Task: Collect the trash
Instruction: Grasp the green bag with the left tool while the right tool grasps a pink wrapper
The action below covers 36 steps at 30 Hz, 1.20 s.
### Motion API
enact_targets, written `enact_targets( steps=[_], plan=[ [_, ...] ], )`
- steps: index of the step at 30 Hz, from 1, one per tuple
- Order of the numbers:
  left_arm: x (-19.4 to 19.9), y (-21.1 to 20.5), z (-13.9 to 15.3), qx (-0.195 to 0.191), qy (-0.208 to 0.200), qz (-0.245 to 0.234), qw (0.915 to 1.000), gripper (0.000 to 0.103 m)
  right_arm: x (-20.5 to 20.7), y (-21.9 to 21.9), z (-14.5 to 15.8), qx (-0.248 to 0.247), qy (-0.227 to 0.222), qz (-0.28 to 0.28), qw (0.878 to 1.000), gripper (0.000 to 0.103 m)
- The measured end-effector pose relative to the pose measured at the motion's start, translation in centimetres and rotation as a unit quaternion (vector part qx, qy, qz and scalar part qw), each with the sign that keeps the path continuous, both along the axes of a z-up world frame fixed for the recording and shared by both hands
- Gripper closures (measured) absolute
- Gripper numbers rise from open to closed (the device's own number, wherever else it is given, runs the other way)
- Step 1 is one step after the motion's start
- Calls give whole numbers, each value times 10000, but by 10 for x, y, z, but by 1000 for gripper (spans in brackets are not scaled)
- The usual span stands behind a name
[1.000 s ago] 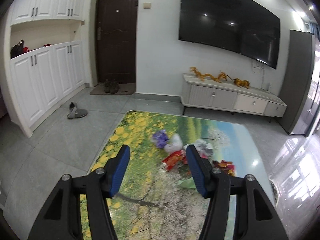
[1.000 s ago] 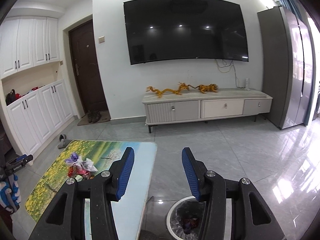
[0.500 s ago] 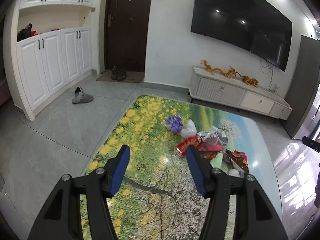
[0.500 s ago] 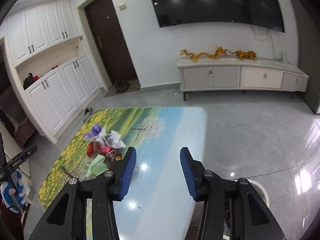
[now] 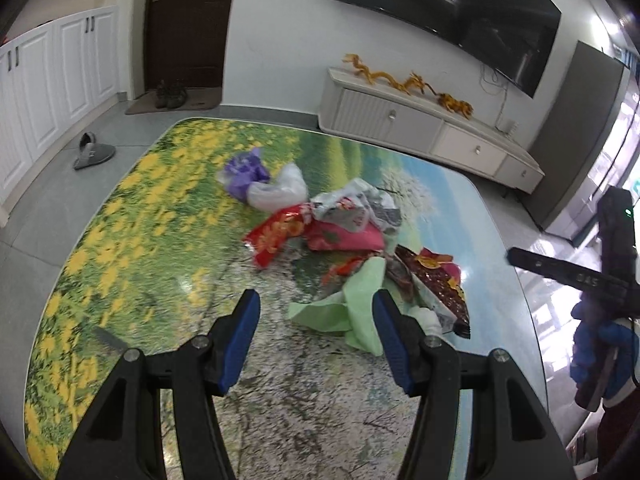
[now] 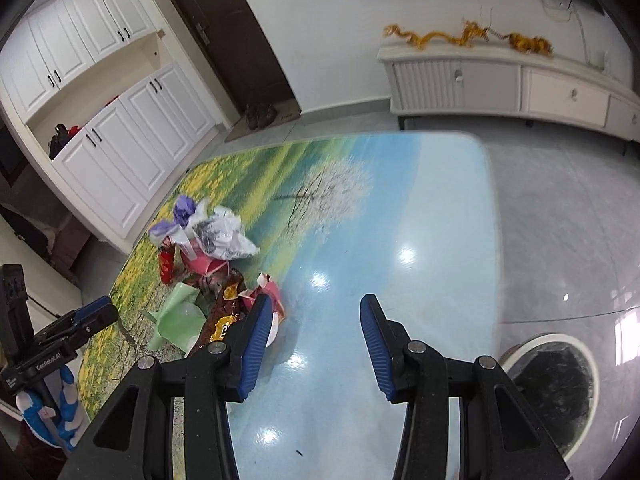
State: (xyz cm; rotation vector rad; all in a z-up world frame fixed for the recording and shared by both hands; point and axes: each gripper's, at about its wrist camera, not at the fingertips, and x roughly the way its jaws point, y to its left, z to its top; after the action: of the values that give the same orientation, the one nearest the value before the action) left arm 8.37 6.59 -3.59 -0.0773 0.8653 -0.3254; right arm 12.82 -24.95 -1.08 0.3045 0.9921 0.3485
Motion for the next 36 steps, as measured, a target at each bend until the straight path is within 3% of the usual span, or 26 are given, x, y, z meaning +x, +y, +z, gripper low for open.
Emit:
enact_targets(
  steps=[8, 19, 24, 33, 36],
  plan=[
    [20, -19, -12, 148, 72, -236, 9996, 46, 16, 31, -30, 255, 315, 442, 9982, 60],
    [29, -24, -39, 38, 345, -290, 9990, 47, 27, 57, -39, 10, 395, 661, 9970, 62],
    [24, -22, -43, -109, 404, -280, 9987, 47, 27, 64, -40, -178, 328, 677, 9970, 77],
    [14, -16, -44, -326, 496, -385, 9975, 48, 10, 46, -33, -239, 132, 359, 9990, 85],
    [7, -20, -51, -320, 642, -497, 9962, 55, 1, 35, -29, -184, 91, 218, 9996, 87]
  ],
)
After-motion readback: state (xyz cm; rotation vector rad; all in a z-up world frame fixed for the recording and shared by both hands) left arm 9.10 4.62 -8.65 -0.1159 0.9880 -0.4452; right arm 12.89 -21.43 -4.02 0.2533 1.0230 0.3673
